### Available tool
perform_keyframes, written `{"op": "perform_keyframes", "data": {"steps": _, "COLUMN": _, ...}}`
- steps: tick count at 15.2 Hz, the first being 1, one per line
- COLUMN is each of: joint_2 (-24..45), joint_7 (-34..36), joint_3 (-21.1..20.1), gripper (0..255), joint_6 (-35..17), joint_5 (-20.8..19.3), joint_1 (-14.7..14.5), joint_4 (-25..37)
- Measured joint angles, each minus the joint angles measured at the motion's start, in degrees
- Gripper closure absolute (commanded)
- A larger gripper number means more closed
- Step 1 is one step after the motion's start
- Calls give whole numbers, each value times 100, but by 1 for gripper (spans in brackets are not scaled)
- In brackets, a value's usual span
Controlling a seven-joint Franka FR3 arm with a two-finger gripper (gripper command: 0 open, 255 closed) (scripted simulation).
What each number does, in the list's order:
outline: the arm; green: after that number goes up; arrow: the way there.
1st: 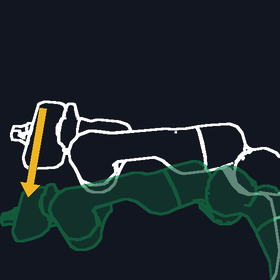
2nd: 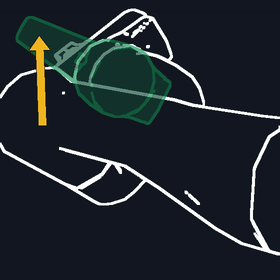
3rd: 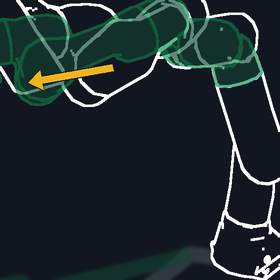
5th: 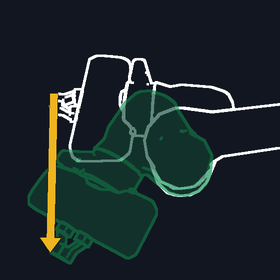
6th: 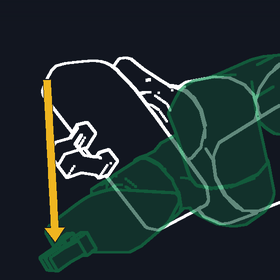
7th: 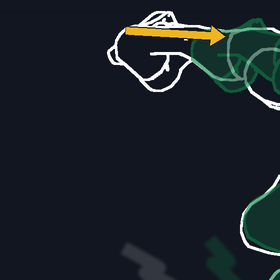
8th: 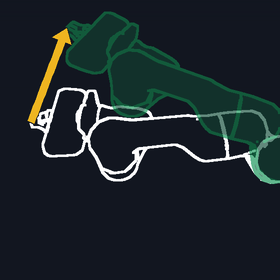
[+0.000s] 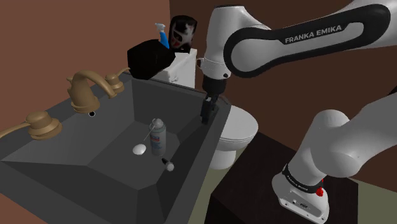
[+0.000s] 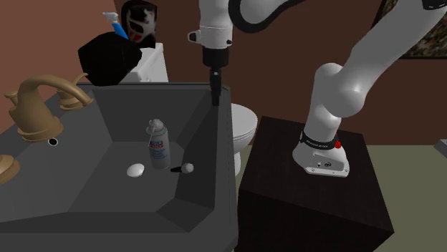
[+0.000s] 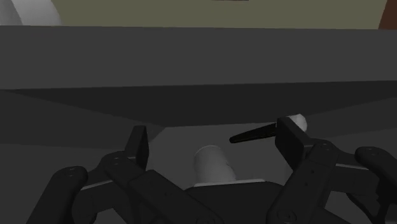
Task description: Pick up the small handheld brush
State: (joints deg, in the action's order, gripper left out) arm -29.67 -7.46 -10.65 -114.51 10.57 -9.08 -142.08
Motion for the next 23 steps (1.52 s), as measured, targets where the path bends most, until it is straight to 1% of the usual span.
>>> {"op": "perform_keyframes", "data": {"steps": 4, "joint_2": 731, "joint_7": -92, "joint_3": -291, "gripper": 0, "joint_6": -676, "joint_5": 59, "joint_1": -205, "joint_4": 123}}
{"op": "perform_keyframes", "data": {"steps": 7, "joint_2": 1179, "joint_7": -61, "joint_3": -550, "gripper": 0, "joint_6": -1047, "joint_5": 75, "joint_1": -383, "joint_4": 265}}
{"op": "perform_keyframes", "data": {"steps": 10, "joint_2": 1705, "joint_7": -76, "joint_3": -760, "gripper": 0, "joint_6": -1419, "joint_5": 3, "joint_1": -506, "joint_4": 465}}
{"op": "perform_keyframes", "data": {"steps": 14, "joint_2": 2440, "joint_7": -20, "joint_3": -1046, "gripper": 0, "joint_6": -1967, "joint_5": -197, "joint_1": -680, "joint_4": 701}}
{"op": "perform_keyframes", "data": {"steps": 17, "joint_2": 2699, "joint_7": -8, "joint_3": -1107, "gripper": 0, "joint_6": -2120, "joint_5": -301, "joint_1": -719, "joint_4": 819}}
{"op": "perform_keyframes", "data": {"steps": 23, "joint_2": 3071, "joint_7": 72, "joint_3": -1132, "gripper": 0, "joint_6": -2604, "joint_5": -444, "joint_1": -734, "joint_4": 690}}
